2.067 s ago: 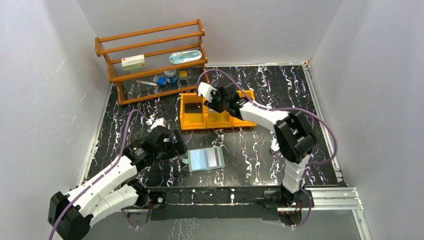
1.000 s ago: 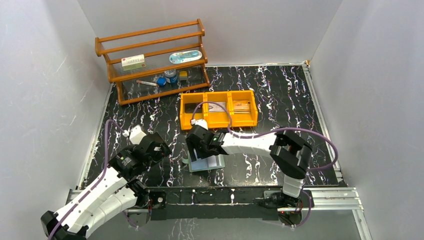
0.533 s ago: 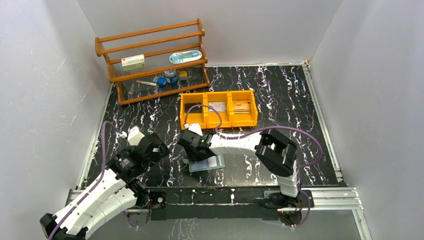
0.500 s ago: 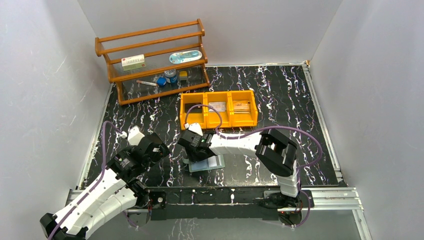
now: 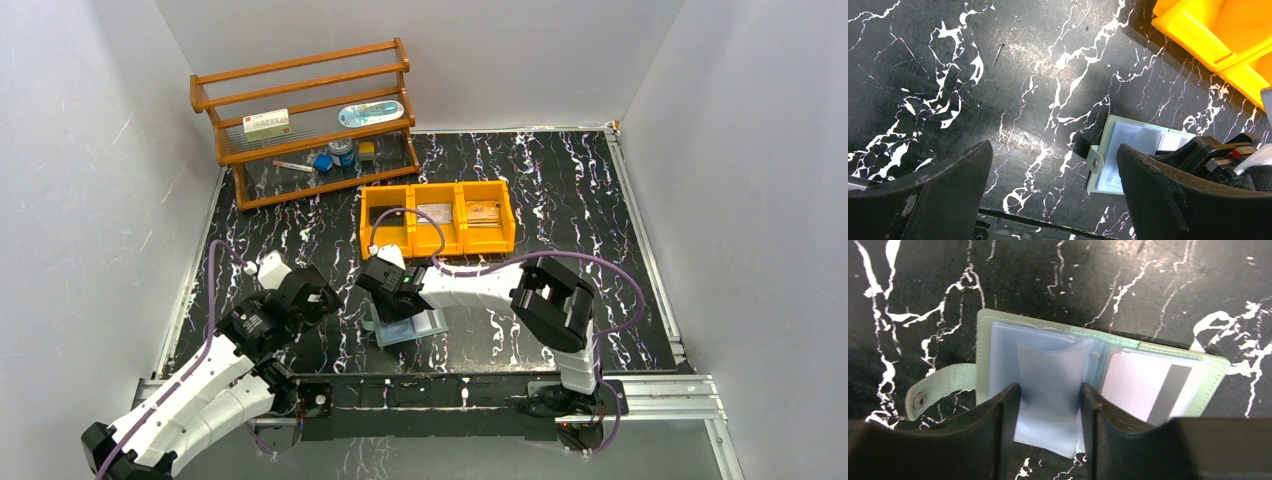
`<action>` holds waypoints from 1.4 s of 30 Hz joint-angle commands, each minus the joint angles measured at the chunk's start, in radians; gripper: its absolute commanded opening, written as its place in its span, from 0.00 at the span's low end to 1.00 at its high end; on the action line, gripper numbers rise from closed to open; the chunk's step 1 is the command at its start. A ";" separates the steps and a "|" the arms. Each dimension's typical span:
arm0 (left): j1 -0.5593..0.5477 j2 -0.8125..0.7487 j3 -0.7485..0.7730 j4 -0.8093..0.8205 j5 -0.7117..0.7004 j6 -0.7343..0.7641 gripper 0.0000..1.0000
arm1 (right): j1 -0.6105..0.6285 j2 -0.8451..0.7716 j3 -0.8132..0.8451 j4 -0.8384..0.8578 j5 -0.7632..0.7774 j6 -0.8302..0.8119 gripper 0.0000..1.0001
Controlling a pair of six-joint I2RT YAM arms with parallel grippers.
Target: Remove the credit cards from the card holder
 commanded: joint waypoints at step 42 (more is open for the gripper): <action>-0.002 0.587 0.026 0.753 0.816 0.273 0.64 | -0.407 -0.411 -0.627 0.530 -0.575 0.139 0.46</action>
